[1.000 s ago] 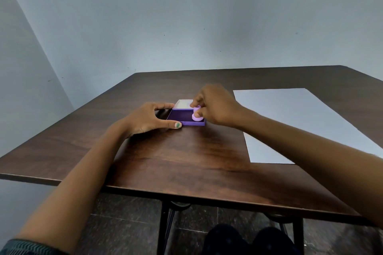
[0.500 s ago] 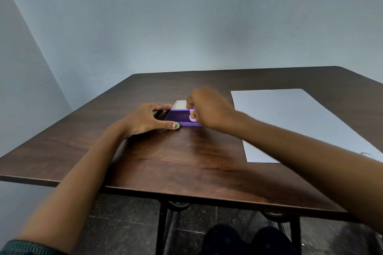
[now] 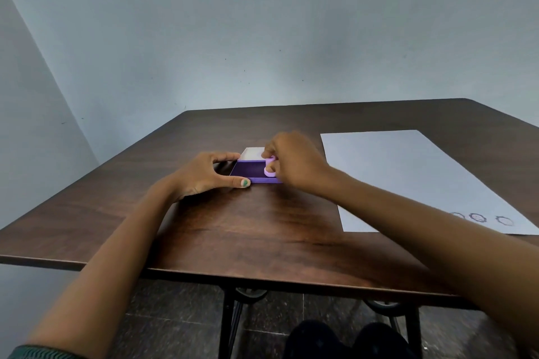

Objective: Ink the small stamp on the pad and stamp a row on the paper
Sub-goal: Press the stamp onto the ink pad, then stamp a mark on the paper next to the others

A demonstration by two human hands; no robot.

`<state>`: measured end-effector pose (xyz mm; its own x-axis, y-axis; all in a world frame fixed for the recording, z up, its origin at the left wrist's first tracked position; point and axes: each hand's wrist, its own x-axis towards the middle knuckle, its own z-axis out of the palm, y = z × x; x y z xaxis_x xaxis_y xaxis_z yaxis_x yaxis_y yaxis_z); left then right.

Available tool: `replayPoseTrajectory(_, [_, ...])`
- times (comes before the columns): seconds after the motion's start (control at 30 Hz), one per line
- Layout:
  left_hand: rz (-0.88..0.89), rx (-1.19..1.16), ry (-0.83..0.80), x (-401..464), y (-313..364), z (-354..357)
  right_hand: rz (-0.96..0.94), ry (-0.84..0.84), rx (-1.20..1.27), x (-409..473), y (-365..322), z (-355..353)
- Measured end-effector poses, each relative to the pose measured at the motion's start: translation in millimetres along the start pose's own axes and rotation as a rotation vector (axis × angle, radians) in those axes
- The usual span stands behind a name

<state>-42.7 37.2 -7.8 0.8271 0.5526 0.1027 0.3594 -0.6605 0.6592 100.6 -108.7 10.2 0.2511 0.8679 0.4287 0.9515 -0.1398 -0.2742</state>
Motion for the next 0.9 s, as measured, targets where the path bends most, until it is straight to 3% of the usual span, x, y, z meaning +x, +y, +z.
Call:
replayPoseTrajectory(0.17, [-0.03, 0.015, 0.012, 0, -1, 0, 0.19, -0.112, 0.368, 10, 15, -19])
replayPoseTrajectory(0.33, [-0.045, 0.022, -0.008, 0, -1, -1, 0.574, -0.09, 1.289, 1, 29, -40])
replayPoseTrajectory(0.43, [-0.039, 0.002, -0.013, -1, -1, 0, 0.701, -0.188, 1.643, -10, 38, -54])
replayPoseTrajectory(0.63, [-0.031, -0.039, -0.021, -5, 0, -1, 0.725, -0.265, 1.756, -32, 50, -72])
replayPoseTrajectory(0.9, [0.029, -0.106, 0.143, -7, 29, 4, 0.659, -0.108, 1.705, -63, 64, -114])
